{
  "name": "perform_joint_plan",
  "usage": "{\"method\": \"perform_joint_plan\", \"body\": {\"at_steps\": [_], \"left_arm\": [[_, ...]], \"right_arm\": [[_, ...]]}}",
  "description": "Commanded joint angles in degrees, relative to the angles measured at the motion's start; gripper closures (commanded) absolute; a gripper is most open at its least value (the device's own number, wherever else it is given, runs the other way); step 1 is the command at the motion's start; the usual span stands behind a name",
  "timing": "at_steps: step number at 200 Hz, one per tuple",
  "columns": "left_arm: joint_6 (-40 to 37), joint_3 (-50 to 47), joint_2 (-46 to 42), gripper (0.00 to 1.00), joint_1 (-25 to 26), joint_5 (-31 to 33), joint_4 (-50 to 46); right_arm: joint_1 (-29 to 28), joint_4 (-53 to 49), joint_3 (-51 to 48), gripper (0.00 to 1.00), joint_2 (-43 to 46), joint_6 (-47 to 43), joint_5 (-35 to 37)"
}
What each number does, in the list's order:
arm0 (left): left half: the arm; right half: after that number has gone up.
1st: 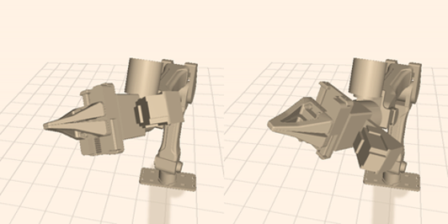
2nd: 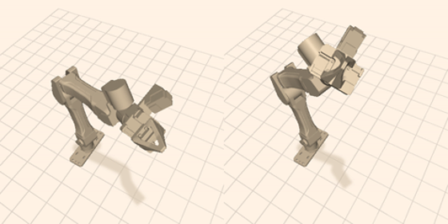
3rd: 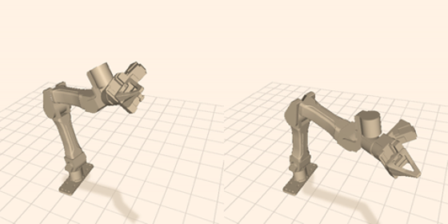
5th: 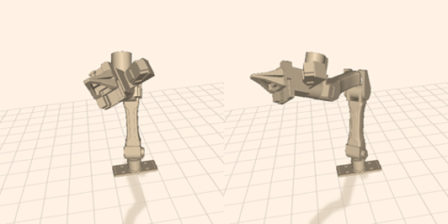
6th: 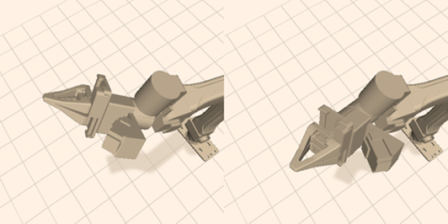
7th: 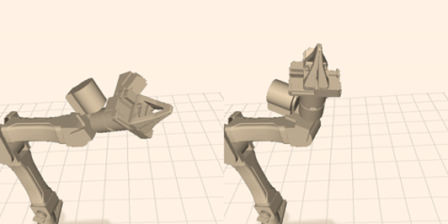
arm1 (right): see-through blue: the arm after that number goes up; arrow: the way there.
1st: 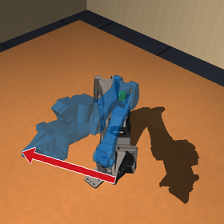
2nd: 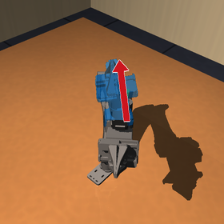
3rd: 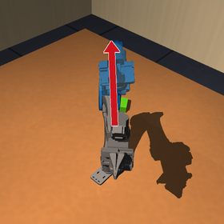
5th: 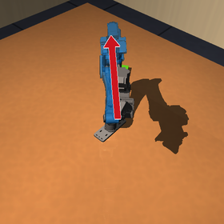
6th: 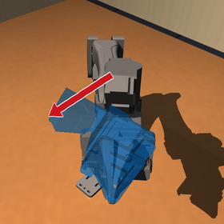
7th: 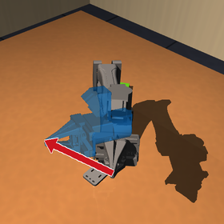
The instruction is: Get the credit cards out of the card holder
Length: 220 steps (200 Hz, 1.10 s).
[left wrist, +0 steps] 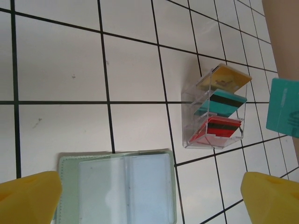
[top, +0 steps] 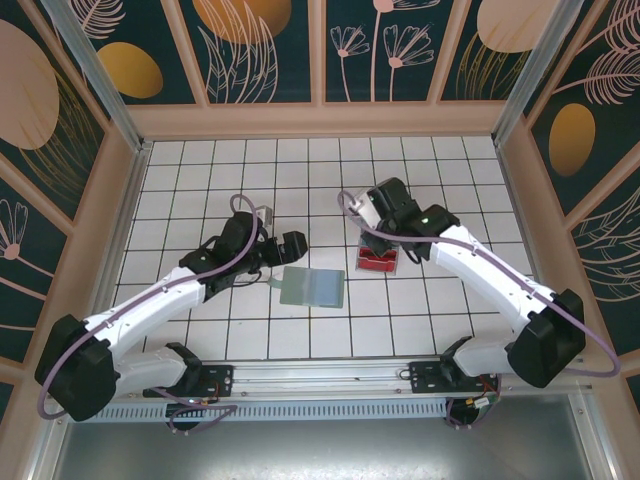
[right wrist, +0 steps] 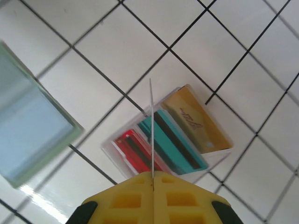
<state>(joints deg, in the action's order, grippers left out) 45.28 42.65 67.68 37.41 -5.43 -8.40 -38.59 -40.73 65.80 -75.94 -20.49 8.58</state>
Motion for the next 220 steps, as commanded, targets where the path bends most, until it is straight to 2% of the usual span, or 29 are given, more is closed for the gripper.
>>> {"method": "perform_joint_plan", "body": {"at_steps": [1, 55, 135, 220], "left_arm": [[-0.37, -0.86, -0.97, 0.02, -0.41, 1.97, -1.0], [-0.58, -1.26, -1.76, 0.01, -0.36, 2.53, -1.48], [-0.61, -2.96, -3.28, 0.02, -0.49, 3.73, -2.18], [-0.8, -3.28, -3.0, 0.02, -0.76, 3.33, -1.71]], "right_arm": [[-1.31, -1.63, -1.84, 1.0, -1.26, -14.03, 9.45], [-0.78, 4.64, -3.91, 1.0, -4.88, -23.35, 12.48], [0.24, 10.01, -11.42, 1.0, -7.2, -25.66, 11.9], [0.62, 12.42, -10.65, 1.0, -9.66, -26.75, 12.72]]}}
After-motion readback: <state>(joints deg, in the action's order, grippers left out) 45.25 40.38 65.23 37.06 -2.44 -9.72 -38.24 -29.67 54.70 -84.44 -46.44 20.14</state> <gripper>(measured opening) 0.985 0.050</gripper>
